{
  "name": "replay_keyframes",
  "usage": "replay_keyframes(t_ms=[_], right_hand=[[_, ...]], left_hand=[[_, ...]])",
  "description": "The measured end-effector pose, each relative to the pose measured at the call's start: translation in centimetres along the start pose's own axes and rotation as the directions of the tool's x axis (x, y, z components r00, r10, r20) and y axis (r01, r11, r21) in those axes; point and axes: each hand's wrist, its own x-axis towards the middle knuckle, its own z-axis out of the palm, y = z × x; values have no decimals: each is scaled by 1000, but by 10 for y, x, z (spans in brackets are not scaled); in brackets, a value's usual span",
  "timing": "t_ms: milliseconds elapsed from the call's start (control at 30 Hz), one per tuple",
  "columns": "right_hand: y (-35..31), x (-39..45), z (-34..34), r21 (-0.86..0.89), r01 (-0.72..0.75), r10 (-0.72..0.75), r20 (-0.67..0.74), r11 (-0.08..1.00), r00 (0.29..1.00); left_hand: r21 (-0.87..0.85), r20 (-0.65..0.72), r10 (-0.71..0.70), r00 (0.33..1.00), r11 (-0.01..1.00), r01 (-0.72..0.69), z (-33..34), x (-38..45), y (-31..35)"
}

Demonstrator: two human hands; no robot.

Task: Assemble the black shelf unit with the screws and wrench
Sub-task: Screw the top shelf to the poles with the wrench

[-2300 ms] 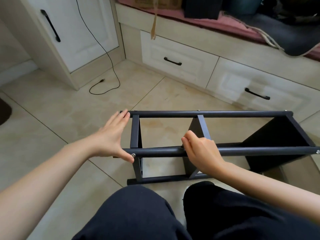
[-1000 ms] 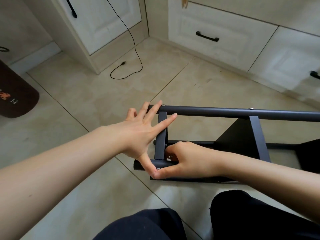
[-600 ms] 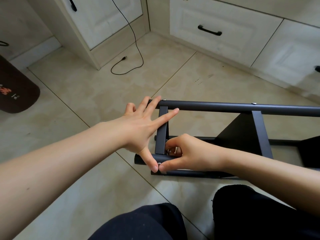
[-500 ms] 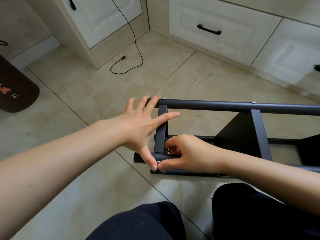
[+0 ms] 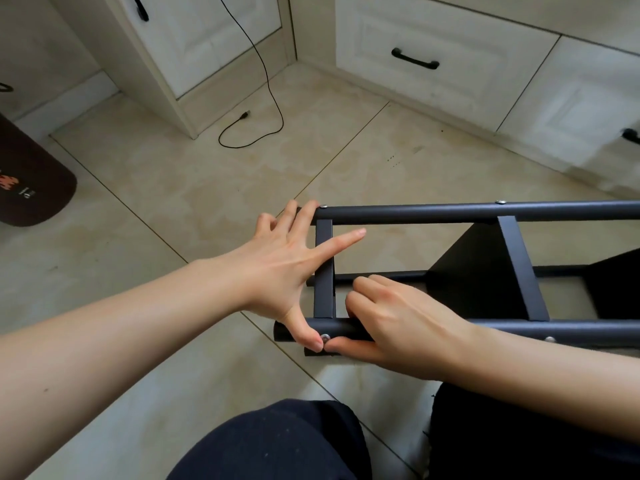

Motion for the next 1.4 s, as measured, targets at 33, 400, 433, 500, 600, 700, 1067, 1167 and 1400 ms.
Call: replay_keyframes(t_ms=[33,400,433,500,600,700,1067,1167,1400], right_hand=[[0,-2,-1,-6,0,0,9,1000,1000],[5,-4,0,168,-66,50,98,984,994],[5,-3,0,169,-65,49,99,983,994],[5,-3,-1,173,-66,49,100,983,994],[5,-2,-1,172,-64,49,89,983,995],[5,-2,1,174,-31,21,59,984,998],[12,5,-5,424,-127,57,174,897,983],[13,2,-5,411,-147,61,215,900,975],[9,1,1,295,-109,50,201,949,978]], left_hand=[[-5,-1,-8,1000,1000,8,2,-2,2],[-5,132,-122,984,992,124,1,-7,17],[-7,133,-126,983,992,128,1,-7,17],[-11,125,-119,985,993,121,2,-7,16],[-61,116,-97,989,993,105,7,-8,14],[-162,106,-77,991,982,94,12,-8,13],[-210,-25,-97,995,974,90,18,-11,20],[-183,10,-100,995,978,100,16,-12,19],[-49,123,-84,989,995,91,3,-11,15]])
